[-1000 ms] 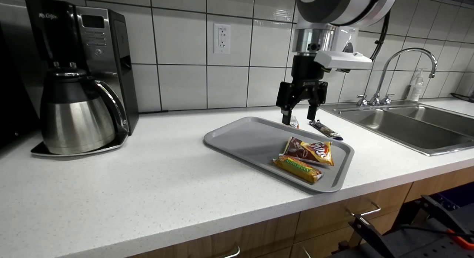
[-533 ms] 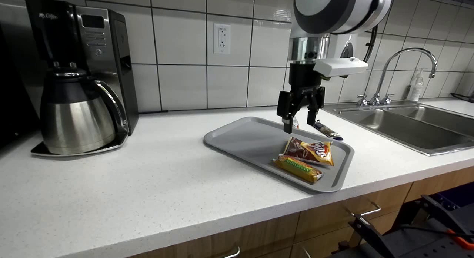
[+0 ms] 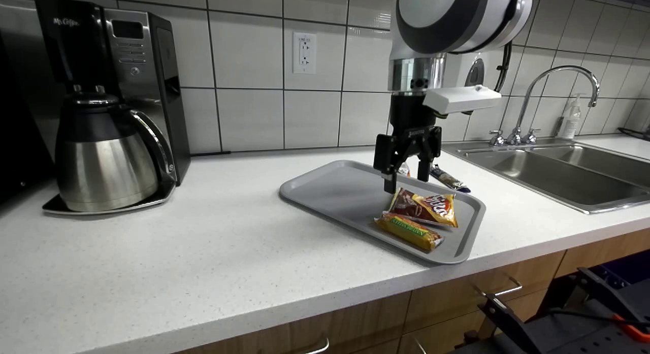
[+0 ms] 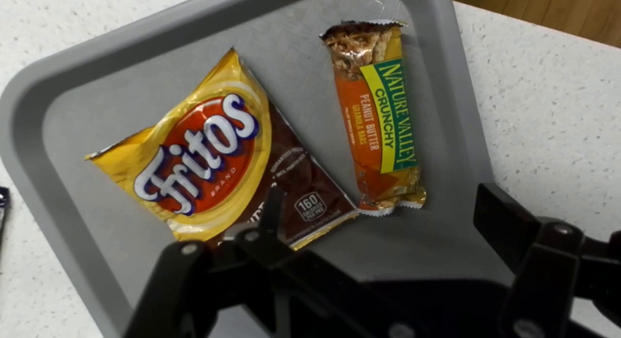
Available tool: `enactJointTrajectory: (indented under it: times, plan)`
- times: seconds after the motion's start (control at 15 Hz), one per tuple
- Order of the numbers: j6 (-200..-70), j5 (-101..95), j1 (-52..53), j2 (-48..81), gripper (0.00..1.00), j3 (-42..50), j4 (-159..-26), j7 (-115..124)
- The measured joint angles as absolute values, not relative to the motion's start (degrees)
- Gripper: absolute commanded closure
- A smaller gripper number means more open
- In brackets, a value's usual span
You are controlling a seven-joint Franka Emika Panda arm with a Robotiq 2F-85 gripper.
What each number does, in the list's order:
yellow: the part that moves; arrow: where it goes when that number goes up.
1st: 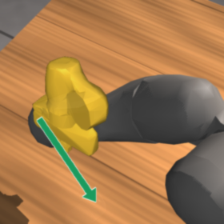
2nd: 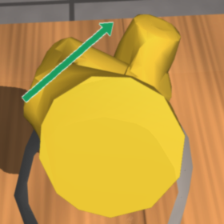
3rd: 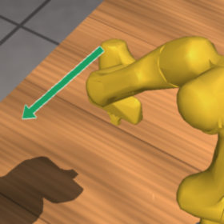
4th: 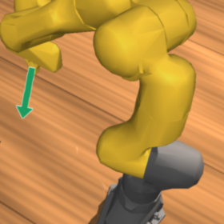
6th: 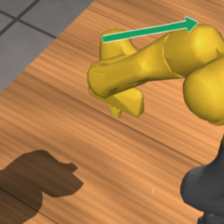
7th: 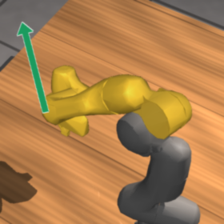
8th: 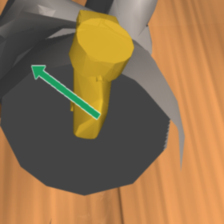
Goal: Remove the two small packets from the grey tray.
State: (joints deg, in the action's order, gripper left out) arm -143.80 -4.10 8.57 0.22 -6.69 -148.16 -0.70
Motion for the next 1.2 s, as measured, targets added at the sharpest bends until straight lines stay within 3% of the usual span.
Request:
enactJointTrajectory:
  times: [1.2]
  plan:
    - [-143.93, -1.14, 8.94, 4.31, 0.00, -6.93, -150.62, -0.41]
